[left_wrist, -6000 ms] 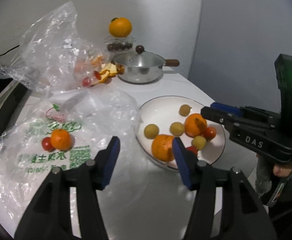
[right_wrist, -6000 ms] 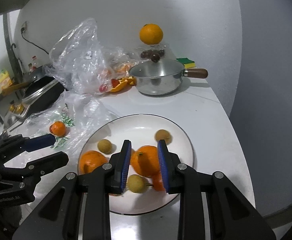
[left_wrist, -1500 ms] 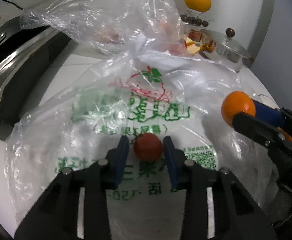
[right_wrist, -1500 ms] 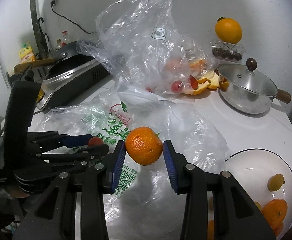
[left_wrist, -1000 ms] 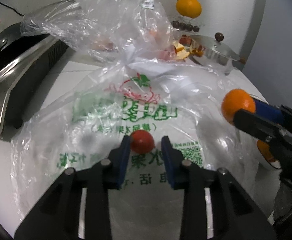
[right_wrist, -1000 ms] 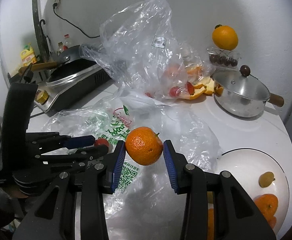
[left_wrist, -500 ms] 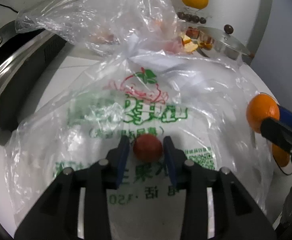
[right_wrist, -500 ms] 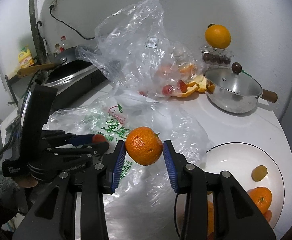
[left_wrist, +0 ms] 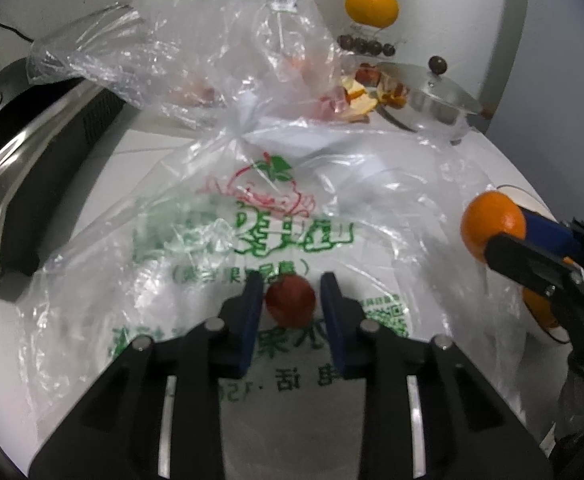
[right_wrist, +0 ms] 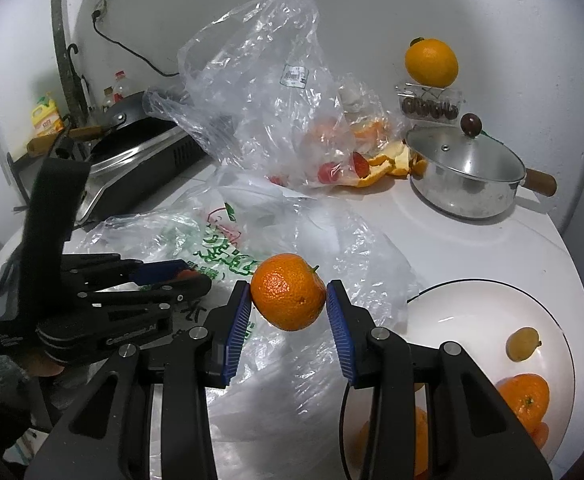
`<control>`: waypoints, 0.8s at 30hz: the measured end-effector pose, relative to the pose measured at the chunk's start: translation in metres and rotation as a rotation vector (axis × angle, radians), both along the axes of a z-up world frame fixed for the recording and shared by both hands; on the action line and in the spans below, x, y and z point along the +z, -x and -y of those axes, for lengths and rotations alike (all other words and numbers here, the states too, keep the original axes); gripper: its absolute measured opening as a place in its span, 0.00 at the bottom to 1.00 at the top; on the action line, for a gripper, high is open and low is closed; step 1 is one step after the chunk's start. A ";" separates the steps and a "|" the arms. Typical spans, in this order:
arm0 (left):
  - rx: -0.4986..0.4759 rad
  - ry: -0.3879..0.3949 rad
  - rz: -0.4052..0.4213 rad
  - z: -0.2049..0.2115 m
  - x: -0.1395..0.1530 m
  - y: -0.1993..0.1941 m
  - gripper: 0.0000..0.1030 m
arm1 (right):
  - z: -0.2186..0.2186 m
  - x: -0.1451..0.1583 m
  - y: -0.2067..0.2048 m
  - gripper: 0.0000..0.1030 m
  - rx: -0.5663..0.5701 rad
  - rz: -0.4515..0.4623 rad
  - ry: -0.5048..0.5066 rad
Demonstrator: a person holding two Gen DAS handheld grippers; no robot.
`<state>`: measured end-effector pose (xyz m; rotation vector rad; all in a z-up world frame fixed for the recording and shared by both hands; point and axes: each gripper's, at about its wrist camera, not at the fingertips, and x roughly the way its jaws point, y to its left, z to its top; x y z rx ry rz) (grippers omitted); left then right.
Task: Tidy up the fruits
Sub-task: 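Lift and carry the orange and the tomato over the white plate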
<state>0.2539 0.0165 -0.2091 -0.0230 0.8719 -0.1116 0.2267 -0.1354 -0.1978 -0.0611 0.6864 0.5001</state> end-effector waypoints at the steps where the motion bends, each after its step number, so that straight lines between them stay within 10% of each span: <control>1: -0.002 0.004 0.003 -0.001 0.001 0.002 0.29 | 0.000 0.001 0.001 0.40 0.000 0.003 0.000; 24: 0.007 -0.019 -0.028 0.000 -0.012 -0.007 0.28 | 0.012 0.013 0.022 0.40 -0.029 0.028 -0.005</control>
